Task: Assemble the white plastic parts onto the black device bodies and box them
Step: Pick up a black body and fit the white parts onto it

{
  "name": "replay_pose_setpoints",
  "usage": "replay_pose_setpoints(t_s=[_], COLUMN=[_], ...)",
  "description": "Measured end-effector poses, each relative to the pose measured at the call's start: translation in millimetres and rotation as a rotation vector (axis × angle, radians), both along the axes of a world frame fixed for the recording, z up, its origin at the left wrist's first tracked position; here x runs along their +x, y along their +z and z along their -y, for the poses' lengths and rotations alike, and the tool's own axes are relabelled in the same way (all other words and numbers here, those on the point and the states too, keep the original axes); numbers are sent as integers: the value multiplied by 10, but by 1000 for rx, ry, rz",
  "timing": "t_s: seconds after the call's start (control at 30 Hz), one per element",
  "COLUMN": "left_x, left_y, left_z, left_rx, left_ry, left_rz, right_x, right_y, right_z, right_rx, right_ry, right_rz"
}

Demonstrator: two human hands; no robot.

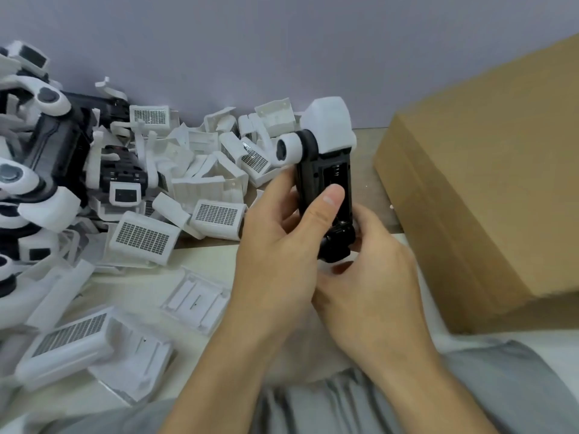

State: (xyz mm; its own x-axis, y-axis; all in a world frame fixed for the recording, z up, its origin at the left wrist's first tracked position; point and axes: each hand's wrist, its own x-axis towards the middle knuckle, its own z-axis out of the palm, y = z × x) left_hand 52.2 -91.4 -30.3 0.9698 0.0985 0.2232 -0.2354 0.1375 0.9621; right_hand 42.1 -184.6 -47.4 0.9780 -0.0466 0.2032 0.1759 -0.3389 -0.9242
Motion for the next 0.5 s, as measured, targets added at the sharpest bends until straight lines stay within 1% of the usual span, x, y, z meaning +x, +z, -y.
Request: replay_pose_setpoints(t_s=[0.1,0.2,0.33,0.43,0.5], left_x=[1,-5,-4,-9,-3], left_y=[11,33,24,12,-2], left_z=[-5,-23,-39,-36,-55], left_rx=[35,31,76,188,301], left_ry=[-14,-62,-52,-3,71], left_rz=[8,15,26,60,97], right_x=[2,-2,1,8,17], right_y=[11,38,4,-12,-20], right_z=[20,52,61,48,72], right_rx=[-28,-68,-24,36,94], right_ry=[-15,-26,8,113,149], right_rz=[-2,11,-6,-34,1])
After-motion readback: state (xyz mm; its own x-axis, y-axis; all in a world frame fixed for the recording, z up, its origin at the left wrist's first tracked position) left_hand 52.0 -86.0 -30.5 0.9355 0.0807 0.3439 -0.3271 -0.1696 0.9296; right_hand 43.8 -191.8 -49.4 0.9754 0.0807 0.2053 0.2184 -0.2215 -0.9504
